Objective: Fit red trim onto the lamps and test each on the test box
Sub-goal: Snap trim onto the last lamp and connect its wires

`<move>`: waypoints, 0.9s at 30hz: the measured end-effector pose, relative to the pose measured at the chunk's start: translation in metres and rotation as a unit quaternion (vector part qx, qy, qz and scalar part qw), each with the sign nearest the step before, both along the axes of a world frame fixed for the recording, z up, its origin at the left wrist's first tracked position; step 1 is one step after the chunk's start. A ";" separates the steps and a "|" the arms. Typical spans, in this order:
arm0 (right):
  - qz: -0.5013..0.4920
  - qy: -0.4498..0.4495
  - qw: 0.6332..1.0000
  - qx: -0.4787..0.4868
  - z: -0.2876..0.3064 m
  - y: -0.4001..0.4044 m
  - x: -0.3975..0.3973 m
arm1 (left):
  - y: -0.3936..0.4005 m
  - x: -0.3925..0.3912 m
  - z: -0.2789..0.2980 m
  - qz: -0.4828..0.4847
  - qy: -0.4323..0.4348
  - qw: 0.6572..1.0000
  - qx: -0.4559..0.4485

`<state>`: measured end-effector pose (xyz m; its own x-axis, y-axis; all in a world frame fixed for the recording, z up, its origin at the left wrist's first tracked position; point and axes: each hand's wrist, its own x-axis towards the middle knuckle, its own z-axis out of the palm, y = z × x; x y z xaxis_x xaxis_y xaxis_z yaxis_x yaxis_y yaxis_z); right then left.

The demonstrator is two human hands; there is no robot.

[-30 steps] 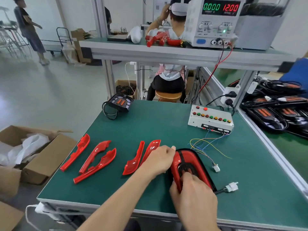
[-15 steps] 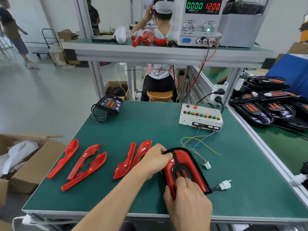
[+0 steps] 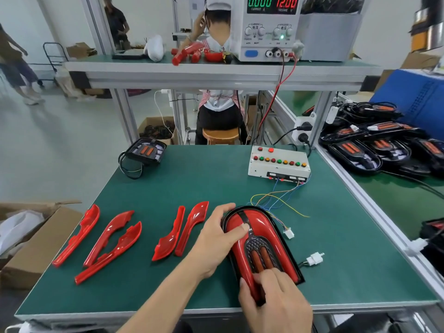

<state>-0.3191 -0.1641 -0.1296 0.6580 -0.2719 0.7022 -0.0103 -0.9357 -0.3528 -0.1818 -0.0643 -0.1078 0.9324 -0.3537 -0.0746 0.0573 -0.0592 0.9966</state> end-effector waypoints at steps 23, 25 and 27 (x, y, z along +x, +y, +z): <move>0.002 0.024 0.999 0.034 0.004 0.009 0.001 | 0.012 0.003 0.005 -0.081 0.009 0.996 -0.031; 0.020 0.019 0.999 0.043 0.003 0.006 0.000 | 0.014 0.004 0.007 -0.082 0.037 0.994 -0.054; 0.036 0.013 0.998 0.054 0.002 0.003 0.000 | 0.014 0.004 0.008 -0.071 0.057 0.993 -0.074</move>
<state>-0.3196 -0.1608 -0.1272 0.6959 -0.2964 0.6541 0.0452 -0.8909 -0.4519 -0.1782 -0.0505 -0.1000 0.8609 -0.4958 -0.1141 0.1711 0.0710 0.9827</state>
